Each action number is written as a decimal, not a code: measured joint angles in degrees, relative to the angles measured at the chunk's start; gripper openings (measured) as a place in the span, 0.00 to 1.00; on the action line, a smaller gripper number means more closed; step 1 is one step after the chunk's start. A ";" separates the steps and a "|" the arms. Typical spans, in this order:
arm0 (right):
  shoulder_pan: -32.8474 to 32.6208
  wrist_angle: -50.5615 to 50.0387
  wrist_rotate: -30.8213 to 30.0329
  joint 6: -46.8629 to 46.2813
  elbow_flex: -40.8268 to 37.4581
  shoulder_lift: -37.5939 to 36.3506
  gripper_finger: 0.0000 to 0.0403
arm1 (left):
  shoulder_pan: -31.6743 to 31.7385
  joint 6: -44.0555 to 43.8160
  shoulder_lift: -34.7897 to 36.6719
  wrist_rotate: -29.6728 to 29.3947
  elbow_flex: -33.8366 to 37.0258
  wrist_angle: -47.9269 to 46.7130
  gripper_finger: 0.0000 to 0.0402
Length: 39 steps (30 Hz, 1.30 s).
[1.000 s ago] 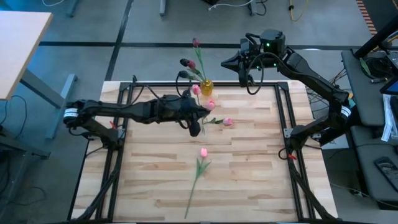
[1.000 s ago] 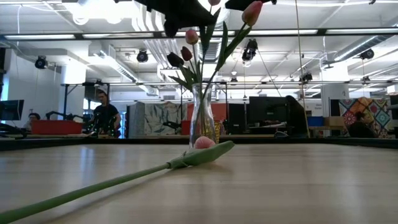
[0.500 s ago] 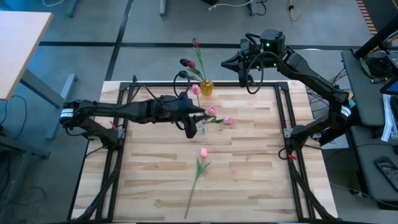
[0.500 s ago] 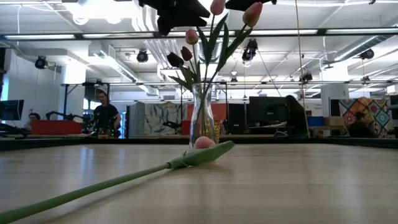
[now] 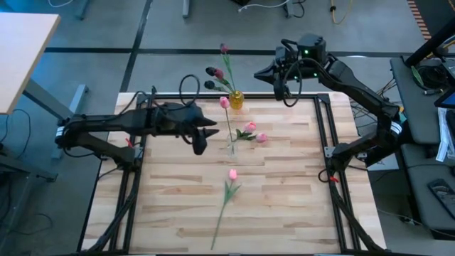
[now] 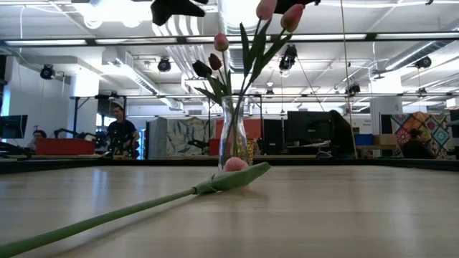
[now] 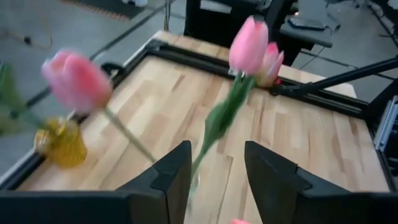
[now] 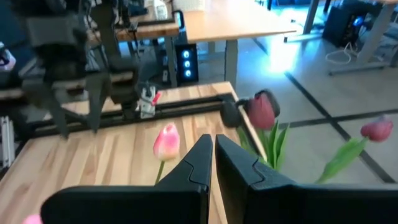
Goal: Sort flowers into vase by color
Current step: Put the pink flower into the transparent vase
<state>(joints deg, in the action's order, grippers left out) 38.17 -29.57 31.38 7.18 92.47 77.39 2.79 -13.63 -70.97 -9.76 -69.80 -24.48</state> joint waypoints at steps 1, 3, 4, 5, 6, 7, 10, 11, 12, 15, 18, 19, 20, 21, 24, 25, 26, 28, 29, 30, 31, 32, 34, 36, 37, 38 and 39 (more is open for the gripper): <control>0.00 -1.19 -0.11 0.39 0.00 -0.39 0.03 | 0.00 -1.06 0.65 -0.02 0.04 -1.30 0.33; 0.00 -3.54 -0.89 0.88 0.00 -1.42 0.03 | -0.23 -3.32 1.54 -0.09 0.06 -3.22 0.32; 0.00 -5.01 -1.44 0.90 0.00 -2.06 0.03 | -0.40 -4.55 1.89 -0.09 0.06 -4.00 0.31; 0.00 -6.81 -1.52 0.88 0.00 -2.76 0.03 | -0.66 -5.47 2.15 -0.11 0.09 -4.51 0.29; -0.02 -8.70 -1.58 0.88 0.00 -3.46 0.03 | -0.91 -6.09 2.42 -0.14 0.09 -4.98 0.28; -0.02 -10.59 -1.63 0.75 0.00 -4.24 0.03 | -1.01 -6.80 2.51 -0.14 0.09 -5.67 0.27; -0.59 -16.61 -4.73 -1.40 0.00 -6.74 0.03 | -1.02 -8.95 2.53 -0.48 0.82 -7.04 0.21; -1.24 -18.80 -7.17 -2.31 0.00 -7.50 0.03 | -0.98 -9.35 2.69 -0.70 1.67 -7.14 0.19; -2.17 -21.43 -9.80 -3.18 0.01 -8.16 0.03 | -0.98 -9.47 2.93 -0.81 2.75 -7.14 0.18; -6.53 -28.75 -18.67 -6.86 0.00 -9.48 0.03 | -0.98 -9.69 4.85 -0.14 7.32 -7.11 0.11; -13.33 -32.22 -25.87 -13.69 0.00 -10.22 0.03 | -0.98 -9.70 8.13 2.33 12.99 -3.56 0.05; -15.76 -32.44 -27.34 -16.10 0.00 -10.45 0.03 | -0.96 -9.56 9.49 3.48 14.81 -1.74 0.03; -18.35 -32.46 -28.52 -18.45 0.00 -10.61 0.03 | -0.90 -9.48 10.97 4.36 16.58 0.02 0.02; -20.83 -32.61 -29.35 -21.06 0.00 -10.65 0.03 | -0.92 -9.48 12.41 4.96 18.27 1.68 0.01; -28.71 -33.29 -33.04 -30.05 0.00 -10.50 0.03 | -0.92 -10.99 16.62 5.40 22.24 4.25 0.01; -31.65 -33.53 -35.06 -33.25 0.00 -10.25 0.03 | -0.91 -12.06 17.95 5.43 23.12 4.95 0.01; -34.39 -33.67 -36.93 -36.31 -0.08 -10.00 0.03 | -0.86 -12.95 19.20 5.45 23.73 5.51 0.01; -40.14 -33.69 -40.31 -42.87 -0.61 -9.32 0.03 | -0.85 -14.36 21.48 5.47 24.33 6.02 0.00; -42.94 -33.80 -41.61 -46.01 -0.88 -8.84 0.03 | -0.85 -14.52 22.46 5.46 24.44 6.08 0.00; -45.57 -33.87 -42.79 -49.30 -1.15 -8.26 0.03 | -0.81 -14.51 23.32 5.44 24.51 5.91 0.00; -48.22 -33.85 -44.03 -52.58 -1.44 -7.58 0.03 | -0.81 -14.52 24.02 5.31 24.52 5.59 0.00; -50.75 -33.86 -45.18 -56.06 -1.71 -6.84 0.03 | -0.81 -14.58 24.62 4.70 24.52 5.21 0.00; -55.38 -33.81 -46.30 -63.31 -2.11 -4.88 0.03 | -0.68 -16.40 25.45 3.17 24.54 4.80 0.00; -59.20 -33.47 -46.45 -70.25 -2.43 -2.20 0.03 | -0.51 -18.19 26.08 3.13 24.52 4.85 0.00; -60.75 -32.93 -46.50 -73.30 -2.54 -0.56 0.03 | -0.50 -18.23 26.36 3.04 24.52 4.71 0.00; -62.13 -32.05 -46.70 -76.50 -2.54 1.10 0.03 | -0.51 -17.77 26.57 3.02 24.53 4.27 0.00; -63.22 -31.10 -46.82 -79.34 -2.56 2.89 0.03 | -0.51 -17.09 26.63 3.00 24.54 3.67 0.00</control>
<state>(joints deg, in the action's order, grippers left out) -25.05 -60.67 -15.44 -72.17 89.91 80.28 2.28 -30.72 -44.34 -6.76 -45.25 -20.81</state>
